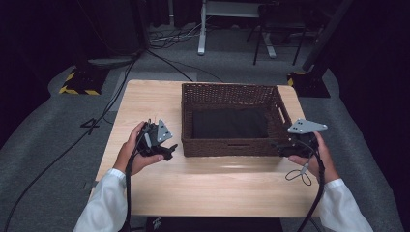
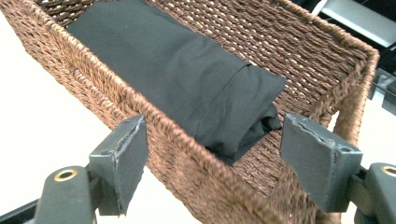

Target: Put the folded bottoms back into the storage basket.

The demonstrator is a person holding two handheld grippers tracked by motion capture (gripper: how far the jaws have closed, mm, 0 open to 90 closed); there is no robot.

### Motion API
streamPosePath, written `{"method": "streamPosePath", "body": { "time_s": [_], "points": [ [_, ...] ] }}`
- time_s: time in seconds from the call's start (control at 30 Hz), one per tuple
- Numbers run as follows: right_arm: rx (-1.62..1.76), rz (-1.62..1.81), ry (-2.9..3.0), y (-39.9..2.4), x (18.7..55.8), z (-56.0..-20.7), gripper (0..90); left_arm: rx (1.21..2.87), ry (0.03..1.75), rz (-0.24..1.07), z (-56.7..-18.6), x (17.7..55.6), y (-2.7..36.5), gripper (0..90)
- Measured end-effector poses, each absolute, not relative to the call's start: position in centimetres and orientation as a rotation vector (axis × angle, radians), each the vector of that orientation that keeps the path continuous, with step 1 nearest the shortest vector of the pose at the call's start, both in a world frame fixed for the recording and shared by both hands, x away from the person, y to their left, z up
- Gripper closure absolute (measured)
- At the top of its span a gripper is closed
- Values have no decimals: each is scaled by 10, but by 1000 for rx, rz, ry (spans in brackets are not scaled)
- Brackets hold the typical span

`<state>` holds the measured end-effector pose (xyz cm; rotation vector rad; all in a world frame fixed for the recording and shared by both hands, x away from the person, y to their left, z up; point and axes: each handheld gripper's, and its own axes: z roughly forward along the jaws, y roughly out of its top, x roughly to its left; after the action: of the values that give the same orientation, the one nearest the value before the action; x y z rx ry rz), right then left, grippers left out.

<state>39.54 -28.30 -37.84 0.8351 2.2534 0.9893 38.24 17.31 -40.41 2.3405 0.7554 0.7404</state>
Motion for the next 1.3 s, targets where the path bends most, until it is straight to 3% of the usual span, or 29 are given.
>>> {"method": "streamPosePath", "body": {
  "time_s": [0.63, 1.3],
  "points": [
    [891, 997, 2193, -314, 357, -414, 250, 2381, 820, 757, -460, 351, 207, 172],
    [1144, 926, 2234, -359, 342, -481, 251, 2296, 952, 630, -489, 332, 237, 172]
  ]
}}
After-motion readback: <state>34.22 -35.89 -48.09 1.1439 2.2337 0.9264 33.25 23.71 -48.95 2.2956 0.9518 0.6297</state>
